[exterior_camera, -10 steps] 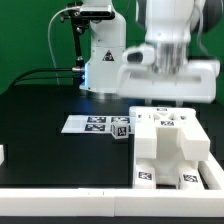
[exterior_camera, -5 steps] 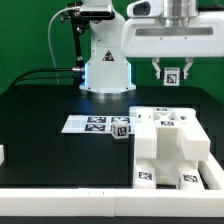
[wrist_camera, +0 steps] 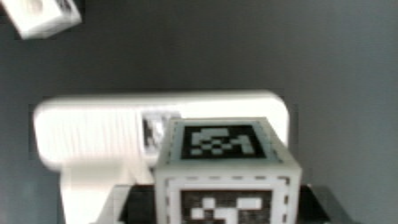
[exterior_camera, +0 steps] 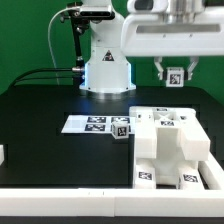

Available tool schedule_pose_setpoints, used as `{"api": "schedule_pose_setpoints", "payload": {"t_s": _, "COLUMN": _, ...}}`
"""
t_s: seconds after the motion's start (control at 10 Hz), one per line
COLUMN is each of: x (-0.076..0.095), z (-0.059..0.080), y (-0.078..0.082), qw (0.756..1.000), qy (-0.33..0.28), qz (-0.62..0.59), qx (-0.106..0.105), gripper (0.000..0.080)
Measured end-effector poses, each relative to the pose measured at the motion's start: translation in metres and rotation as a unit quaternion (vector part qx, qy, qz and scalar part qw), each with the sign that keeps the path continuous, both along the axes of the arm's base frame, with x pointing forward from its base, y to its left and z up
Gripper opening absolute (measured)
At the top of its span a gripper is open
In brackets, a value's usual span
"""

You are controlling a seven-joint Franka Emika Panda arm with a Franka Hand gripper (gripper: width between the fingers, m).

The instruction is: Assemble chair

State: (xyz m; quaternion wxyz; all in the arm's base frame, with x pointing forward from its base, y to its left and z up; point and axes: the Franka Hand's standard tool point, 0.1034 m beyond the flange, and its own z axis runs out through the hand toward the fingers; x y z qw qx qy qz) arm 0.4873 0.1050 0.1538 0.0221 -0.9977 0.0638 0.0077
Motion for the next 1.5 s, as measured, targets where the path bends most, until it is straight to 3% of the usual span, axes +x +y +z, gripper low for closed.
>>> {"api": "schedule_pose_setpoints", "payload": {"t_s": 0.2, "x": 0.03, "z": 0.016, "y": -0.007, "qw": 1.0, "qy": 0.004, "qz": 0.003, "qx": 0.0, "gripper": 0.0284}}
{"api": "schedule_pose_setpoints", "payload": {"t_s": 0.6, "x": 0.033, "z": 0.015, "y": -0.009, "qw": 1.0, "qy": 0.004, "qz": 0.008, "qx": -0.002, "gripper": 0.0284}}
{"api": "schedule_pose_setpoints", "payload": {"t_s": 0.8, "x": 0.081, "z": 0.024, "y": -0.017, "qw": 1.0, "qy": -0.019, "qz": 0.012, "qx": -0.008, "gripper": 0.0284}}
{"api": "schedule_pose_setpoints", "payload": {"t_s": 1.0, "x": 0.117, "z": 0.021, "y": -0.024, "qw": 0.997, "qy": -0.045, "qz": 0.067, "qx": -0.01, "gripper": 0.0284}}
{"api": "schedule_pose_setpoints", "payload": {"t_s": 1.4, "x": 0.113, "z": 0.017, "y": -0.021, "qw": 0.998, "qy": -0.04, "qz": 0.046, "qx": -0.011, "gripper": 0.0284}}
{"api": "schedule_pose_setpoints", "payload": {"t_s": 1.5, "x": 0.112, "z": 0.009, "y": -0.013, "qw": 0.999, "qy": -0.034, "qz": 0.009, "qx": -0.014, "gripper": 0.0284}}
